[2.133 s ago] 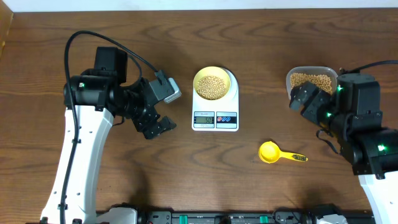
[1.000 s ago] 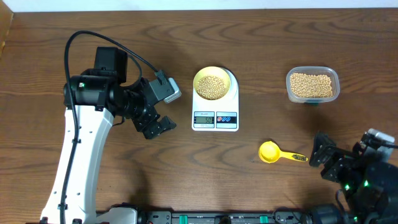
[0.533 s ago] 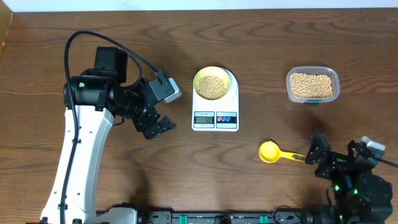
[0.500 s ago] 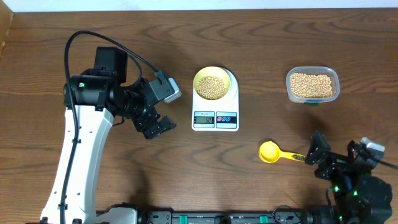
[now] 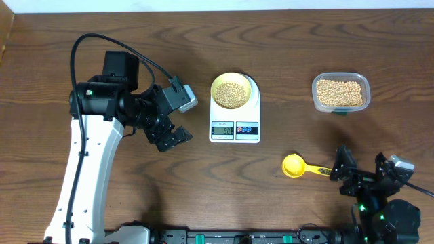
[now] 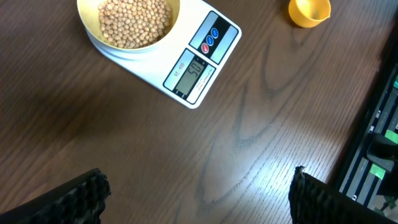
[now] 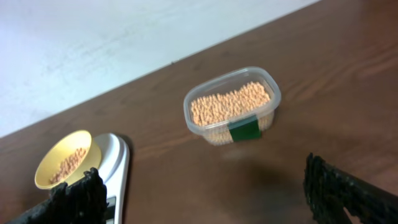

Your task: Scoop item into bowl and weigh 50g on scale

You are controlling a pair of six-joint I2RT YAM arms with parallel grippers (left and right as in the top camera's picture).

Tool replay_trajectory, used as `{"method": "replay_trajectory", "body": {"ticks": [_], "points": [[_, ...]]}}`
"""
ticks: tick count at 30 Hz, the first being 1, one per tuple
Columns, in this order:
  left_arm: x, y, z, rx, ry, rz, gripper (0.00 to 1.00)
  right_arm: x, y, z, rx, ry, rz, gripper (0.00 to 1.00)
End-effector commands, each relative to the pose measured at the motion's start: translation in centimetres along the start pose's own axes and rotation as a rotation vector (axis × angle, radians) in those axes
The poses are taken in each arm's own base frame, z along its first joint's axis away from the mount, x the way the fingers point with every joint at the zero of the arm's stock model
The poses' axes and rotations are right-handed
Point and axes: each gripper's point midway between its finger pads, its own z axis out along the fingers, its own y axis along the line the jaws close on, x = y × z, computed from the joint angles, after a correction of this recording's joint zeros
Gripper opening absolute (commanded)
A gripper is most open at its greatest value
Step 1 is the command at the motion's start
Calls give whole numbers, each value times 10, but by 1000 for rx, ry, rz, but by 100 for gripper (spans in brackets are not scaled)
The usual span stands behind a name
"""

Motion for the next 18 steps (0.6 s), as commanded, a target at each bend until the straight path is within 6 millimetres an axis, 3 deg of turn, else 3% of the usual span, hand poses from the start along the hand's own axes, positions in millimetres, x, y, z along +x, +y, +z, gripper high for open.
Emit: {"method": "replay_trajectory", "body": {"ticks": [1,18], "points": [[-3,-1,0,11,-9,17,95,10,-2,10,-7,2,-18,99],[-3,-1,0,11,-9,17,95,26,-5,55,-83,-164,-37,99]]}}
